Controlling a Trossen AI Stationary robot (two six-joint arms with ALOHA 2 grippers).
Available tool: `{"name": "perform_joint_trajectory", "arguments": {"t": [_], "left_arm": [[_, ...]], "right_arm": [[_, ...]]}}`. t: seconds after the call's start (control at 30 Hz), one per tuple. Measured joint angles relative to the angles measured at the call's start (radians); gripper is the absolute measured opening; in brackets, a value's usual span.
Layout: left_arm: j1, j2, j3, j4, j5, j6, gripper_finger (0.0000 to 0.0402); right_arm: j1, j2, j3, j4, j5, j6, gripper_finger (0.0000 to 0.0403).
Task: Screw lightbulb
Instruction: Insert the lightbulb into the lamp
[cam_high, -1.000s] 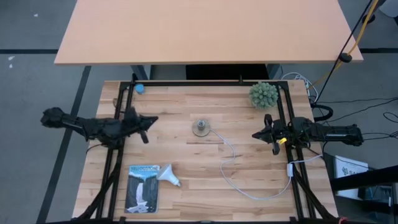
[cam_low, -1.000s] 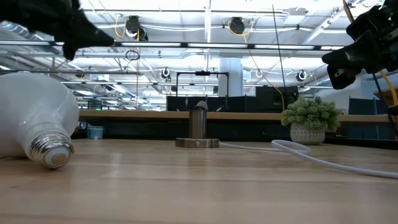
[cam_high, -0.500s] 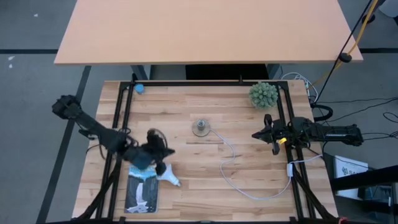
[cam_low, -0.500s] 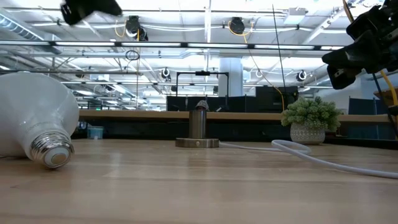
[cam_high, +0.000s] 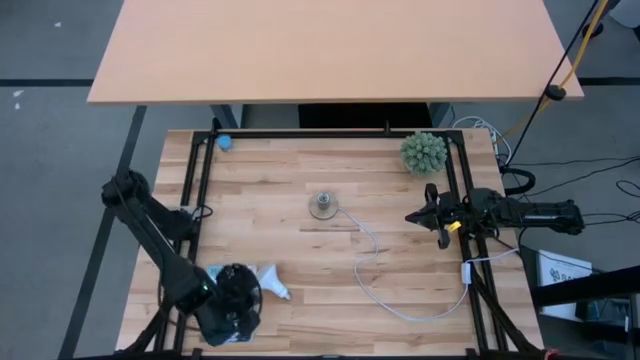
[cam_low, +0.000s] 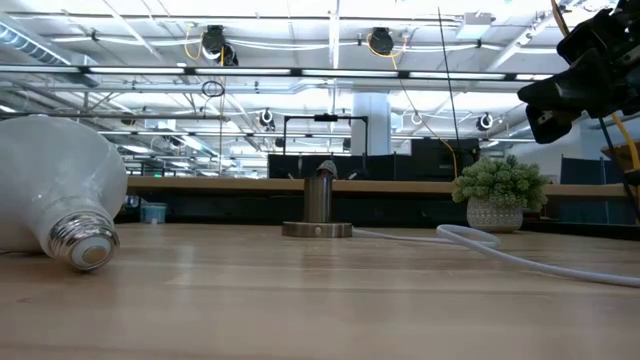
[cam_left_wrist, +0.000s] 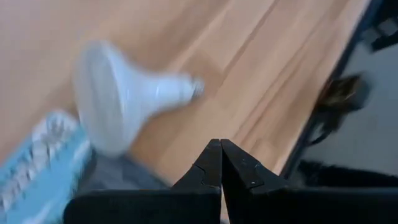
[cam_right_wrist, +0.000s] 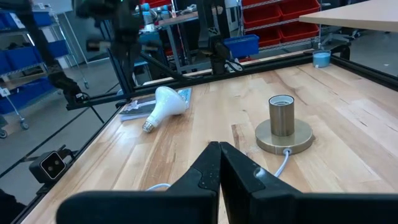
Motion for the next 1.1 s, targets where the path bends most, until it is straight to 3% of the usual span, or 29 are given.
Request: {"name": "perform_joint_trajectory", "arguments": {"t": [0.27, 0.37, 0.5, 0.6, 0.93, 1.1], "left_arm": [[0.031, 0.147, -0.002, -0.069, 0.175, -0.101, 0.0000], [0.059, 0.167, -0.002, -0.102, 0.129, -0.080, 0.0000], [0.107, 0.172, -0.002, -0.186, -0.047, -0.083, 0.0000], [0.150, 0.172, -0.002, -0.190, -0.124, -0.087, 0.0000], [0.188, 0.172, -0.002, -0.033, -0.131, -0.023, 0.0000], [0.200, 0.172, -0.002, 0.069, -0.131, 0.098, 0.0006]], "right_arm": [[0.000, 0.000, 0.000, 0.000, 0.000, 0.000, 0.0000], [0.000, 0.000, 0.000, 0.000, 0.000, 0.000, 0.0000], [0.000, 0.000, 0.000, 0.000, 0.000, 0.000, 0.0000], [0.000, 0.000, 0.000, 0.000, 0.000, 0.000, 0.0000], [0.000, 0.000, 0.000, 0.000, 0.000, 0.000, 0.0000], [0.000, 0.000, 0.000, 0.000, 0.000, 0.000, 0.0000]]}}
